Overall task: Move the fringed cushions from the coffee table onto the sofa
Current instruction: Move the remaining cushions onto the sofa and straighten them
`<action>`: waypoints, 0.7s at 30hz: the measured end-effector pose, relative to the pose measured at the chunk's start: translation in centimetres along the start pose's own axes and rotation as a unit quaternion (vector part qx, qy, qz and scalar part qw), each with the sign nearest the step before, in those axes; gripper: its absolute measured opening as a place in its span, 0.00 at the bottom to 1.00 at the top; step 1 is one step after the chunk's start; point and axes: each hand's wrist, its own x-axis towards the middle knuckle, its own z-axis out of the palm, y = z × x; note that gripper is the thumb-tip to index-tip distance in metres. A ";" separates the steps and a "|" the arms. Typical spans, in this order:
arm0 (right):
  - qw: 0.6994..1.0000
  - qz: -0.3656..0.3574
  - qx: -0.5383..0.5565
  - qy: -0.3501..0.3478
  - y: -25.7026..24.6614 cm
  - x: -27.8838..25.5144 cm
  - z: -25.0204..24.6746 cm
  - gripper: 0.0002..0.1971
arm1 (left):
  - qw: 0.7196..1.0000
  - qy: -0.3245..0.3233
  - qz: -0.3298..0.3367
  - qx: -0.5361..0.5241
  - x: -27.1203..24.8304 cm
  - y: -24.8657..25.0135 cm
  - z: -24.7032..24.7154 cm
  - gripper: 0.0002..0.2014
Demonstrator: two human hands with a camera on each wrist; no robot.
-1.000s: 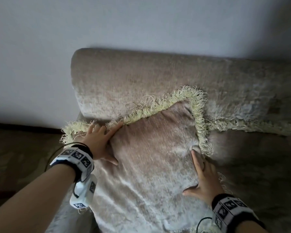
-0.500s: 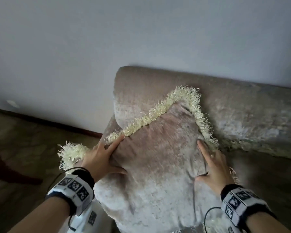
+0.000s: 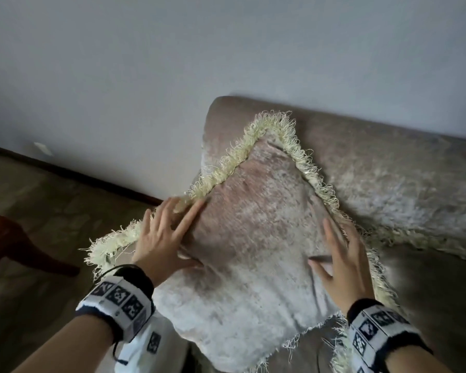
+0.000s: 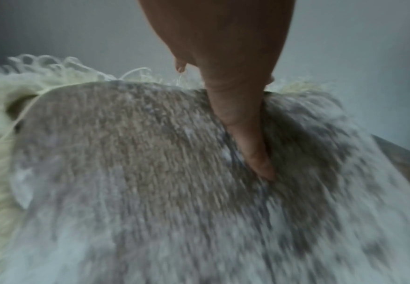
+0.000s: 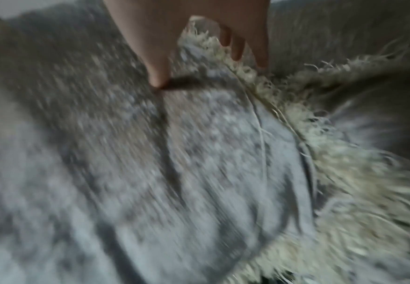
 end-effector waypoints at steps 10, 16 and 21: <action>0.978 0.045 -0.099 -0.180 0.9 0.6 2.8 0.58 | 0.997 -0.070 0.017 0.028 2.4 2.0 4.3 0.65; 0.974 0.048 -0.132 -0.180 0.8 0.5 2.5 0.55 | 0.996 -0.086 0.019 0.034 3.0 2.4 4.4 0.67; 0.985 -0.004 -0.090 -0.150 2.0 -0.5 -0.6 0.58 | 0.997 -0.073 0.027 -0.009 1.3 2.4 1.6 0.62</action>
